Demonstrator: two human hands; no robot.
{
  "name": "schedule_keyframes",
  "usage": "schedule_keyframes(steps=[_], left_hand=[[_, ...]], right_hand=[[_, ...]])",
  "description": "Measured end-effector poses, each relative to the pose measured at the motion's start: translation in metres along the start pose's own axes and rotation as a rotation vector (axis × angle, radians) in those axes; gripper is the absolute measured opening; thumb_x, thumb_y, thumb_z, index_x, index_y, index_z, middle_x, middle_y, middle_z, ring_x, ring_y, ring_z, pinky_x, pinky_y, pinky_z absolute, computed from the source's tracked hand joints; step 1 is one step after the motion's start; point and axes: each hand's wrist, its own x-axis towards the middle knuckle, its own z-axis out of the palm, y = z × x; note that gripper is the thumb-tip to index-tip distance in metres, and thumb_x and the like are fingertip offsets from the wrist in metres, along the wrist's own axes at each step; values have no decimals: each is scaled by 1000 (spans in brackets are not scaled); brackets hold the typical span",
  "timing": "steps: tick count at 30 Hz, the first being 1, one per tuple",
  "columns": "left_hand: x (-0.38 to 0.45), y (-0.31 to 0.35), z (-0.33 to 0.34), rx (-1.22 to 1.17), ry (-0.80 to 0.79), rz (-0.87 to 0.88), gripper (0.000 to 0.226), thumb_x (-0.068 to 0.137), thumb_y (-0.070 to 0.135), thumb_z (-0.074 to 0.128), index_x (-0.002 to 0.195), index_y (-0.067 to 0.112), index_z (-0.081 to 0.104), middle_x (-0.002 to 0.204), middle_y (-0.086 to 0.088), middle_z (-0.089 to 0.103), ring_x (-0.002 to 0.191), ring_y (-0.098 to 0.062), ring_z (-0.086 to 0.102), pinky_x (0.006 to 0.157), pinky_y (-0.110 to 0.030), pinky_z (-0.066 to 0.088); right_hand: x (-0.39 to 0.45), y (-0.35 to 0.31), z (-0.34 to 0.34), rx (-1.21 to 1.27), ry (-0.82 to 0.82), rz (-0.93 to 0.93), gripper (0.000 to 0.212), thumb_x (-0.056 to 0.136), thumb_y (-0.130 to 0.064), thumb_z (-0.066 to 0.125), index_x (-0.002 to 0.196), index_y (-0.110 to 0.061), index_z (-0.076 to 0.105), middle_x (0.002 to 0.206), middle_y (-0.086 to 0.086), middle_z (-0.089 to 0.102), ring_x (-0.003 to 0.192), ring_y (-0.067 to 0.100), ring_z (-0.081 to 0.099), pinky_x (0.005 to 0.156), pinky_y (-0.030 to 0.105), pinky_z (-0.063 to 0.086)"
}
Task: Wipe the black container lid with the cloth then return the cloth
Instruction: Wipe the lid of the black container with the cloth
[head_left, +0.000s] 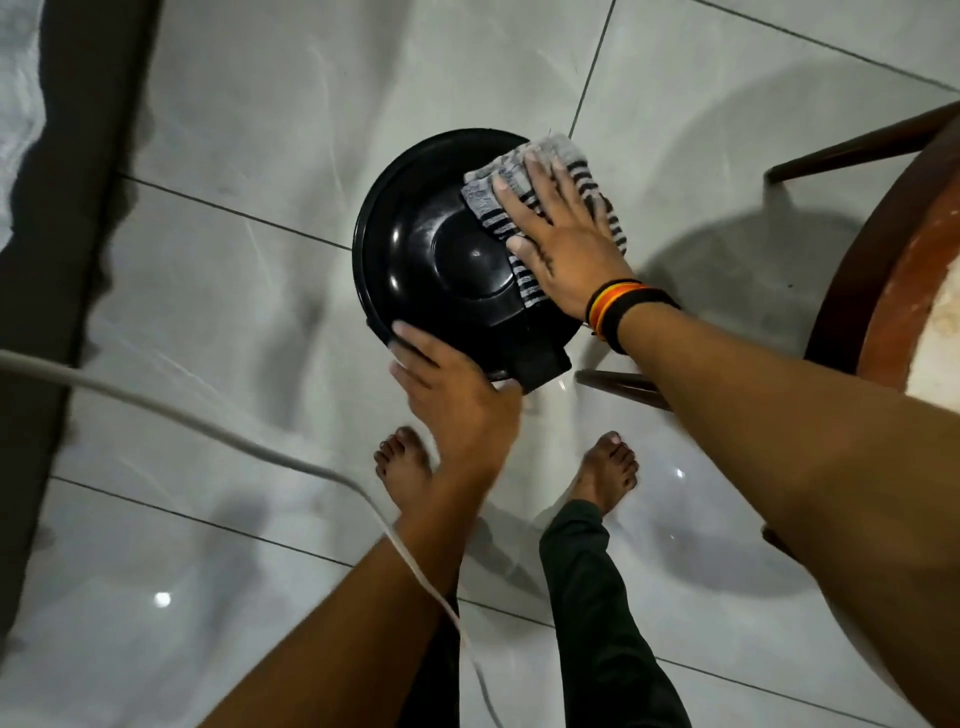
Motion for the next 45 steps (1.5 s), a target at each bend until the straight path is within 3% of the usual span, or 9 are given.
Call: schedule_keyframes(steps=[2, 4, 9, 17, 22, 29, 35, 40, 45], left_hand=[[29, 9, -41, 322, 111, 338, 147, 69, 36, 94, 165, 7, -13, 172, -23, -18, 159, -45, -17, 126, -56, -6], [70, 28, -73, 646, 25, 586, 161, 55, 54, 97, 166, 8, -10, 171, -26, -21, 158, -46, -21, 124, -60, -13], [125, 55, -93, 1208, -274, 832, 190, 31, 77, 92, 159, -1, -25, 169, -24, -28, 158, -41, -25, 129, -62, -5], [121, 46, -78, 1103, -228, 776, 192, 29, 73, 96, 159, 5, -28, 168, -21, -33, 156, -42, -29, 126, -68, -7], [122, 48, -76, 1129, -220, 746, 193, 29, 75, 94, 158, 4, -30, 167, -21, -35, 155, -43, -30, 126, -68, -6], [125, 51, -73, 1124, -234, 744, 192, 28, 75, 94, 158, 4, -29, 166, -23, -35, 154, -45, -31, 124, -72, -3], [125, 55, -73, 1148, -237, 719, 190, 31, 75, 94, 159, 3, -27, 165, -24, -38, 153, -45, -34, 124, -71, -5], [121, 52, -74, 1093, -210, 725, 190, 32, 71, 96, 159, 4, -28, 167, -21, -34, 155, -43, -31, 125, -71, -2], [124, 50, -73, 1079, -194, 741, 191, 31, 69, 98, 159, 4, -28, 167, -21, -35, 155, -43, -31, 125, -70, -3]], right_hand=[[2, 2, 0, -12, -5, -18, 59, 111, -37, 34, 164, -42, 7, 175, -2, -7, 162, 27, -10, 126, 66, 5], [3, 4, 1, -25, 0, -19, 59, 111, -39, 34, 164, -42, 7, 175, -2, -7, 162, 26, -10, 126, 66, 6], [2, 5, 5, -14, 30, -9, 60, 109, -44, 34, 163, -43, 8, 175, -3, -4, 162, 25, -5, 125, 67, 11], [-58, -53, 54, 241, 203, 473, 65, 109, -41, 33, 166, -26, 6, 175, 8, -2, 162, 31, -4, 126, 63, 15], [-106, -100, 94, 55, 117, 253, 76, 102, -27, 55, 165, -27, 13, 175, 6, 6, 161, 35, 5, 125, 68, 13], [-25, -57, 41, 144, 162, 419, 58, 111, -38, 29, 165, -35, 9, 175, -1, -3, 162, 27, -6, 127, 65, 3], [56, -23, -22, -15, -62, 154, 58, 110, -42, 33, 164, -42, 10, 175, -8, 2, 162, 24, 1, 125, 65, 13], [42, -19, -24, 344, 24, 555, 54, 110, -48, 29, 162, -41, 21, 174, -3, 13, 158, 27, 16, 121, 62, 26], [-17, -52, 10, 171, 196, 652, 56, 109, -40, 36, 163, -38, 20, 171, 7, 18, 154, 35, 21, 116, 60, 31]])
